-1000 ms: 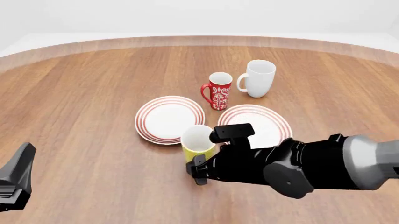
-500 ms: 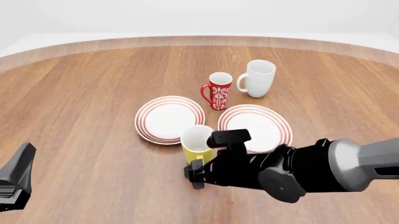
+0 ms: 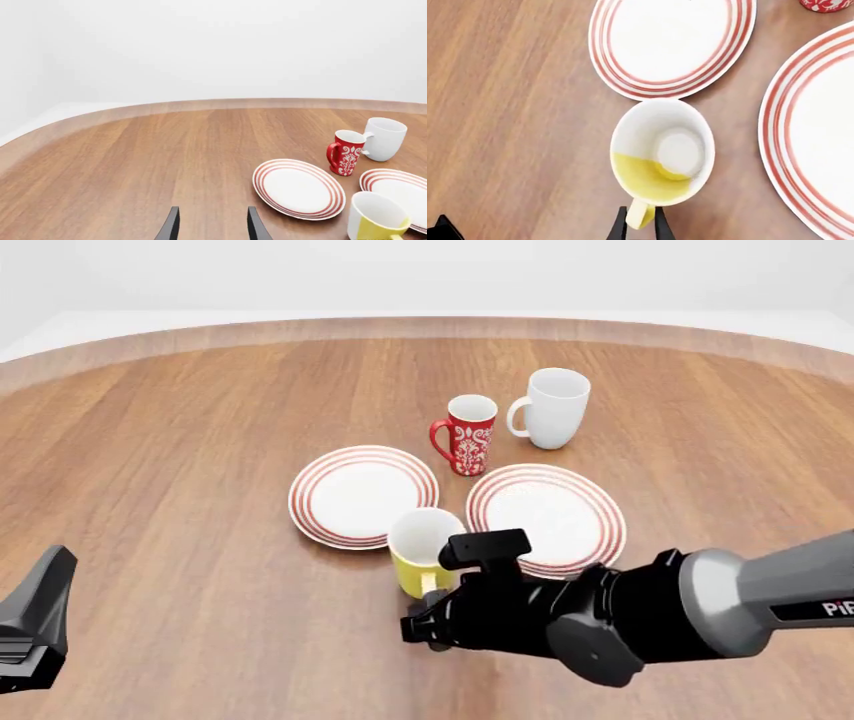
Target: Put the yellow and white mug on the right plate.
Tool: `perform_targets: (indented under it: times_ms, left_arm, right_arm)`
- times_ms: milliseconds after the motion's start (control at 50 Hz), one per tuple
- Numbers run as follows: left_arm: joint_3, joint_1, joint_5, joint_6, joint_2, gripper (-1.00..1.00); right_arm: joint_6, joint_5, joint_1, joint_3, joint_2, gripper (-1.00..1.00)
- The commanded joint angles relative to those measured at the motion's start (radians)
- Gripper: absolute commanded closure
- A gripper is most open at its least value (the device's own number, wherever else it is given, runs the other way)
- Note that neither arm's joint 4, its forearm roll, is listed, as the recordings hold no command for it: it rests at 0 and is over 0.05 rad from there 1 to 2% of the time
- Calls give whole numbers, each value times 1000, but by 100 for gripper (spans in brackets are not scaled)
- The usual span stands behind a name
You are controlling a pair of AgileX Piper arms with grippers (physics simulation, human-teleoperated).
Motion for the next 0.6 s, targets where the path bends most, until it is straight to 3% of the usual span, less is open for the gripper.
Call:
perform_targets:
  times_ms: [20, 300, 600]
  left_arm:
    - [0, 0, 0, 0, 0, -100]
    - [0, 0, 0, 0, 0, -100]
    - [0, 0, 0, 0, 0, -100]
  right_arm:
    - [4, -13, 1, 5, 5, 100]
    - [2, -18, 0, 10, 3, 100]
    - [-74, 87, -55, 9, -108, 100]
